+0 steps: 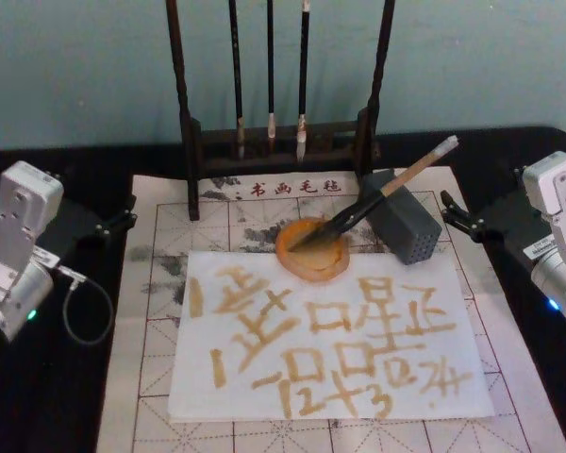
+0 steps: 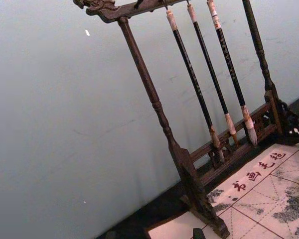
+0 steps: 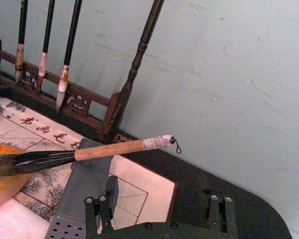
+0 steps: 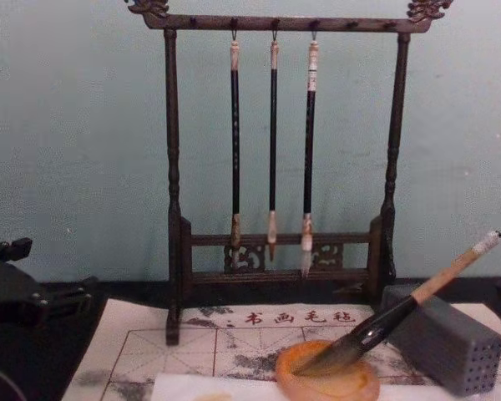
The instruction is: Pick up the brush from the inkstone, write on the paper, then place the brush back to its original position.
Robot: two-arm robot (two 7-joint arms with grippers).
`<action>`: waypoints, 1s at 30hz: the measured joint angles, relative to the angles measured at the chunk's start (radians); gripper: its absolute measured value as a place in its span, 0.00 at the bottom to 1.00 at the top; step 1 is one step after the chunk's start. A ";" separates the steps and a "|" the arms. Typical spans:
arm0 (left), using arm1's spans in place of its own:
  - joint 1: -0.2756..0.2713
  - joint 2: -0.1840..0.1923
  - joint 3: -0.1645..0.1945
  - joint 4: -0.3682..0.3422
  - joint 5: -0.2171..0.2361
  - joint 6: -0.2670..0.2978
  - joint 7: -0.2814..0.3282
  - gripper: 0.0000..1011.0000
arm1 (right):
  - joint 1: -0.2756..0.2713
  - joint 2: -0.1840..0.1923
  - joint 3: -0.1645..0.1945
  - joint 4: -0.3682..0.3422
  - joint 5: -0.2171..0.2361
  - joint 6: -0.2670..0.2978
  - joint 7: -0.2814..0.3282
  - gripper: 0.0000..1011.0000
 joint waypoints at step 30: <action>0.000 0.000 0.000 0.000 0.000 0.000 0.000 0.99 | -0.006 -0.003 0.011 -0.001 -0.001 0.000 0.012 0.99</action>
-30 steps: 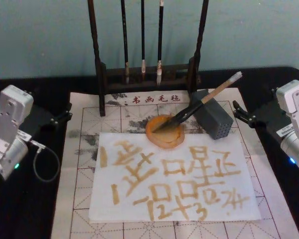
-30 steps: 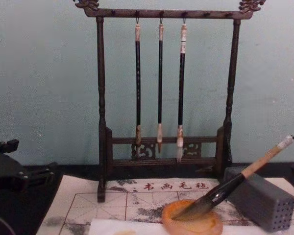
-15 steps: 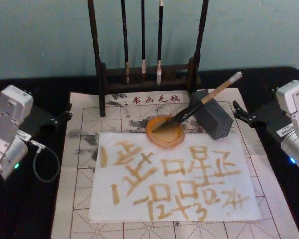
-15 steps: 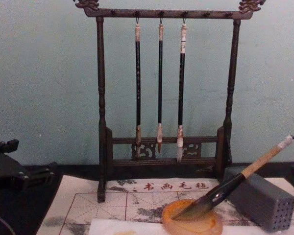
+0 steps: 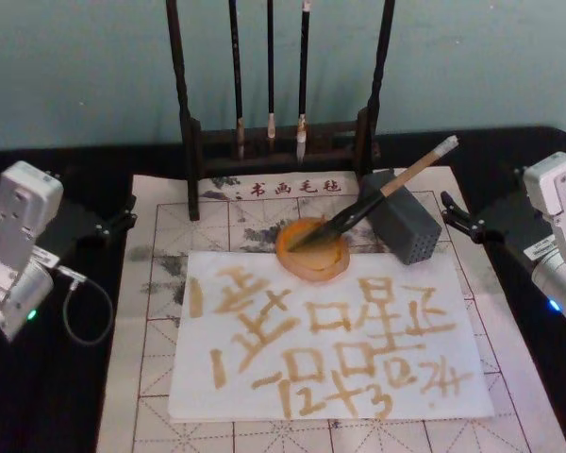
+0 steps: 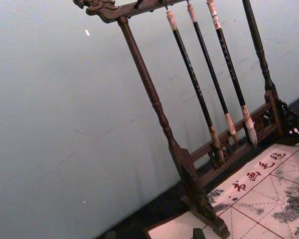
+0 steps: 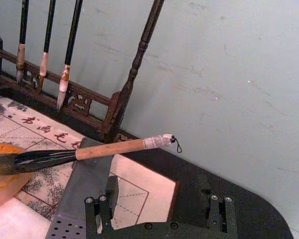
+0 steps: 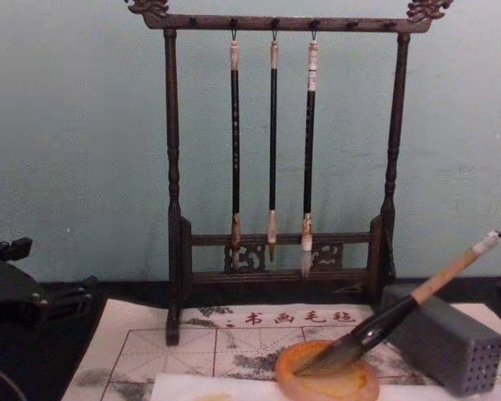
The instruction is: Pick up the brush from the inkstone, write on the paper, then place the brush back to its original position.
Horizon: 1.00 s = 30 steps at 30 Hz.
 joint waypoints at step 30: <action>0.000 0.000 0.000 0.000 0.000 0.000 0.000 0.99 | -0.038 -0.160 0.233 -0.084 0.566 0.405 0.206 0.99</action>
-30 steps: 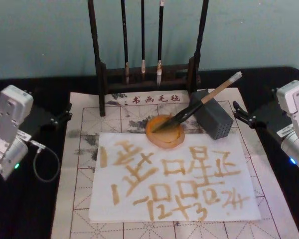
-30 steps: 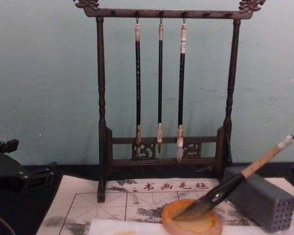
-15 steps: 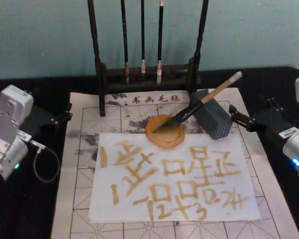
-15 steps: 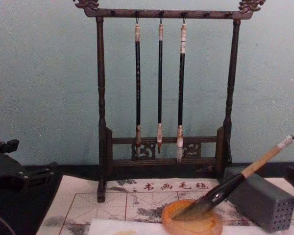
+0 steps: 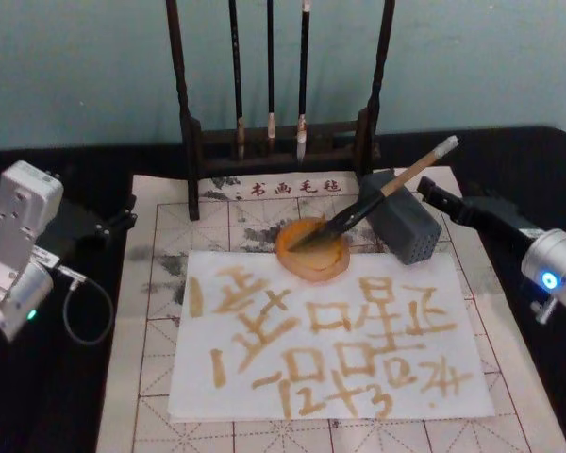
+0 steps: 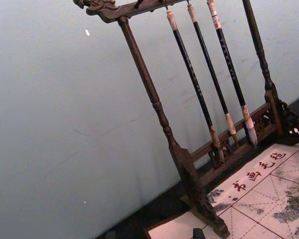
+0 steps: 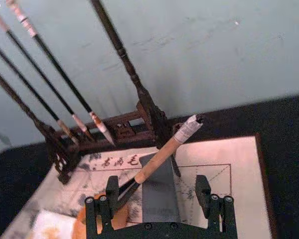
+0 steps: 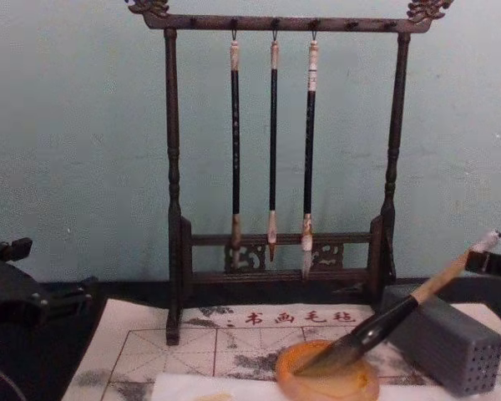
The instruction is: Pick up the brush from the inkstone, write on the paper, then place the brush back to its original position.
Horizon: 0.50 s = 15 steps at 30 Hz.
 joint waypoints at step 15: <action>0.000 0.000 0.000 0.000 0.000 0.000 0.000 0.99 | 0.058 -0.095 0.049 0.042 0.214 0.152 -0.110 0.99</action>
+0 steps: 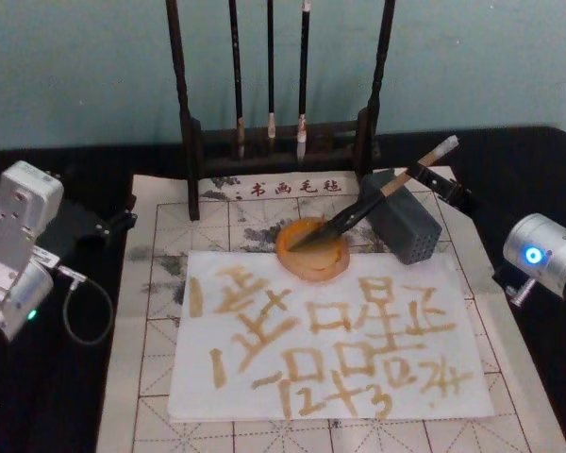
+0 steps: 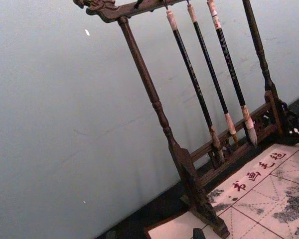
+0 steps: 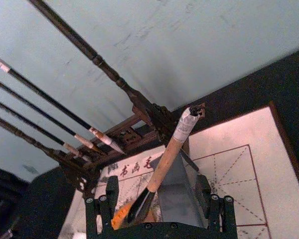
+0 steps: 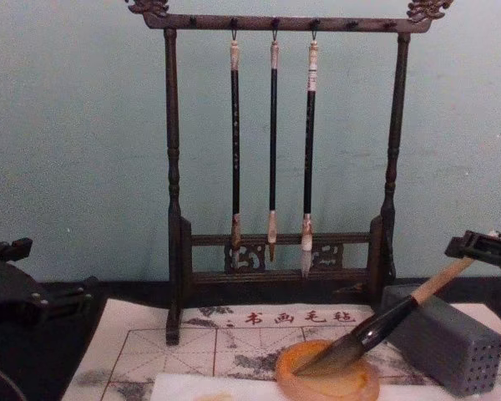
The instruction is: Pick up the brush from the inkstone, write on the paper, then place the brush back to its original position.
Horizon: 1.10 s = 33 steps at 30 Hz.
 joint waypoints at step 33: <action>0.000 0.000 0.000 0.000 0.000 0.000 0.000 0.99 | 0.133 -0.092 -0.033 0.170 0.146 -0.026 -0.083 0.99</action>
